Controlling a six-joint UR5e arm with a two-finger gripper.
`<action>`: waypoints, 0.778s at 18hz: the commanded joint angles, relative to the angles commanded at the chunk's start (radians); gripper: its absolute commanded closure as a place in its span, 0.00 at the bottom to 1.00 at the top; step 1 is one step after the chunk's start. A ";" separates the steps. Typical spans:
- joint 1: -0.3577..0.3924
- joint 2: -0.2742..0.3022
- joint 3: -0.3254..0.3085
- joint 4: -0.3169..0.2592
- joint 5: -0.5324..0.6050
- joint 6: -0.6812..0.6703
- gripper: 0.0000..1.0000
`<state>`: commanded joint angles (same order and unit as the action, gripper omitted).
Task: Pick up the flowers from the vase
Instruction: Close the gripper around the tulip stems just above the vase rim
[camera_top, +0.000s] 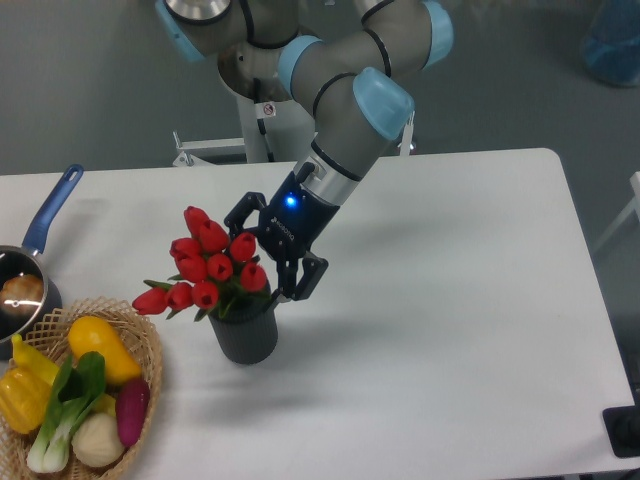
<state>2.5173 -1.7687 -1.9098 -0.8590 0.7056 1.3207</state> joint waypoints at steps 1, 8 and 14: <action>0.000 0.000 -0.003 0.000 0.002 0.003 0.00; 0.011 0.000 -0.012 -0.003 0.000 0.000 0.70; 0.009 0.005 -0.015 -0.002 -0.003 -0.006 1.00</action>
<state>2.5265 -1.7641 -1.9251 -0.8606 0.7026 1.3146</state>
